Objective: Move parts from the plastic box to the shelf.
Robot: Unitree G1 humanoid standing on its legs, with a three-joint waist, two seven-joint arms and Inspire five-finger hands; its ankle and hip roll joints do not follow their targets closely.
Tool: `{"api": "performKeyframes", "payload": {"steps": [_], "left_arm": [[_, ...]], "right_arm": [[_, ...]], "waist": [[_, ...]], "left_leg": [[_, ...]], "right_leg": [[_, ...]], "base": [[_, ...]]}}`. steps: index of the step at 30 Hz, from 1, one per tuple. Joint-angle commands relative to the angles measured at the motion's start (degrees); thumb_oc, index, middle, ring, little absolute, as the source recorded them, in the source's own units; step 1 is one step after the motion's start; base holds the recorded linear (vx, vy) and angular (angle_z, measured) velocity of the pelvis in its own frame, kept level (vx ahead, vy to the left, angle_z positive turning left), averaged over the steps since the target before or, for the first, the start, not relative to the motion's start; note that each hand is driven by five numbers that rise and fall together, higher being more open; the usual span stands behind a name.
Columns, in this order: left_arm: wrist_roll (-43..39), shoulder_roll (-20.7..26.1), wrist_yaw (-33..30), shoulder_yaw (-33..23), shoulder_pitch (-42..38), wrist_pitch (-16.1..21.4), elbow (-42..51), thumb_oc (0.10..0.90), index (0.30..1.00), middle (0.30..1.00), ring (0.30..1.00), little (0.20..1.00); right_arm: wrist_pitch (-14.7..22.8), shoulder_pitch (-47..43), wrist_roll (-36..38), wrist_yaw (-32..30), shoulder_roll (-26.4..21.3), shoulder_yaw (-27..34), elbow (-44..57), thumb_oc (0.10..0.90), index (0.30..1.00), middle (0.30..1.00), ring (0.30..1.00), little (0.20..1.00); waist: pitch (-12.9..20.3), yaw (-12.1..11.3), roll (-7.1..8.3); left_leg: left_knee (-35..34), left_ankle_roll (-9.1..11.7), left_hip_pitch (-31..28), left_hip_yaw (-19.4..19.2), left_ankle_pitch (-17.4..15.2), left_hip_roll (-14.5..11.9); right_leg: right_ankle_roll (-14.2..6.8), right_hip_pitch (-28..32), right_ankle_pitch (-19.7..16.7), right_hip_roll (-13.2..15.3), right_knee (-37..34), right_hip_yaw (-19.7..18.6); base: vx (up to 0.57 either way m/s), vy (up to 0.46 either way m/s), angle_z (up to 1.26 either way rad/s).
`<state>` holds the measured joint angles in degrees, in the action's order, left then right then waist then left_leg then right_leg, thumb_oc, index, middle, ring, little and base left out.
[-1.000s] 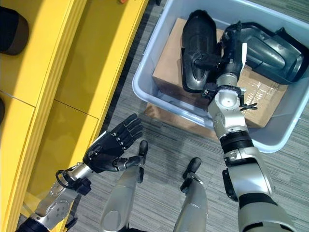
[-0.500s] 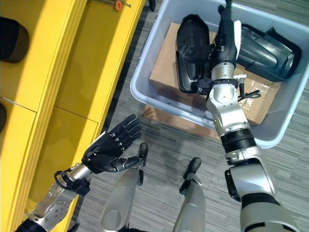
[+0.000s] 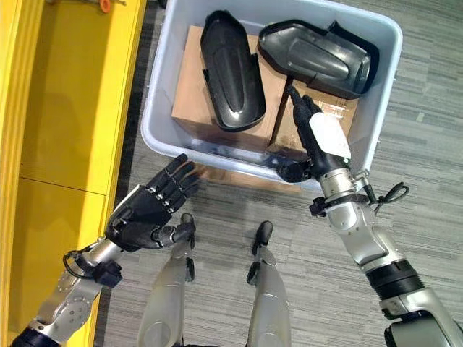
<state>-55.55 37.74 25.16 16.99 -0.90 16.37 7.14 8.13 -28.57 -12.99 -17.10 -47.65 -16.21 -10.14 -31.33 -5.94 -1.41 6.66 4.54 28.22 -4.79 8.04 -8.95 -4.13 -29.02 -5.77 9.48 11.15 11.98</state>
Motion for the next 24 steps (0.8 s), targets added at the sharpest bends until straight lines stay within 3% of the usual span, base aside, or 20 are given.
{"api": "performKeyframes", "payload": {"steps": [1,5,8,12,16,20,24], "left_arm": [[1.5,0.9,0.8,-0.5,0.5,3.5,6.5,0.900,1.000,1.000,1.000,1.000],[1.2,0.4,1.1,-0.2,-0.5,3.4,6.0,0.900,1.000,1.000,1.000,1.000],[1.4,-0.8,1.3,-0.1,0.0,3.7,6.3,0.900,1.000,1.000,1.000,1.000],[0.8,-1.2,3.0,-0.7,1.2,3.7,6.3,0.900,1.000,1.000,1.000,1.000],[-0.6,-0.3,5.2,-0.3,1.1,4.4,4.8,0.900,1.000,1.000,1.000,1.000],[-1.3,1.0,6.6,0.1,0.3,4.3,3.8,0.900,1.000,1.000,1.000,1.000],[-1.8,1.3,7.2,-0.3,1.2,4.5,3.8,0.900,1.000,1.000,1.000,1.000]], "right_arm": [[5.5,-10.2,-3.7,-3.8,-3.5,-0.9,3.4,0.900,1.000,1.000,1.000,1.000],[6.5,-13.3,-9.7,-12.3,-3.2,-2.5,0.5,0.900,1.000,1.000,1.000,1.000],[7.8,-14.9,-12.5,-18.8,-2.5,-0.3,2.2,0.900,1.000,1.000,1.000,1.000],[6.2,-16.3,-18.1,-16.5,-3.0,0.3,4.9,0.900,1.000,1.000,1.000,1.000],[3.0,-19.6,-27.6,-18.9,-4.9,-5.1,-1.0,0.900,1.000,1.000,1.000,1.000],[1.9,-25.4,-24.3,-18.1,-5.8,-13.0,-11.4,0.900,1.000,1.000,1.000,1.000],[2.5,-25.3,-23.8,-17.3,-6.1,-15.8,-12.9,0.900,1.000,1.000,1.000,1.000]], "waist": [[1.5,-1.9,-1.26],[1.5,-2.7,-2.24],[1.5,-3.1,-2.91],[1.5,-3.5,-3.49],[1.5,-4.7,-3.92],[1.5,-6.4,-3.84],[1.5,-6.9,-3.41]], "left_leg": [[1.0,-3.6,-1.2,-1.2,-4.8,4.7],[1.0,-3.6,-0.3,-0.6,-4.5,5.1],[0.6,-3.6,-0.4,-0.2,-4.5,5.4],[0.7,-3.6,-0.7,-0.1,-4.7,5.9],[0.9,-3.6,-0.1,0.3,-4.5,6.1],[0.7,-3.5,1.4,1.3,-4.2,6.3],[0.3,-3.2,0.3,1.7,-5.2,6.6]], "right_leg": [[0.4,2.0,8.3,-3.7,4.9,1.3],[0.6,1.0,8.7,-3.5,6.0,1.9],[0.7,0.8,9.2,-3.5,6.5,2.0],[0.7,0.9,9.7,-3.1,7.1,2.3],[0.6,0.6,9.7,-2.7,7.5,3.0],[0.6,-0.1,9.6,-2.6,7.5,4.5],[0.0,0.8,10.8,-2.4,8.0,4.5]], "base": [[-0.04,0.012,0.01],[-0.03,0.032,0.08],[-0.01,0.055,0.07],[0.00,0.041,0.02],[0.00,-0.009,0.02],[-0.01,-0.048,0.15],[0.05,-0.029,0.09]]}}
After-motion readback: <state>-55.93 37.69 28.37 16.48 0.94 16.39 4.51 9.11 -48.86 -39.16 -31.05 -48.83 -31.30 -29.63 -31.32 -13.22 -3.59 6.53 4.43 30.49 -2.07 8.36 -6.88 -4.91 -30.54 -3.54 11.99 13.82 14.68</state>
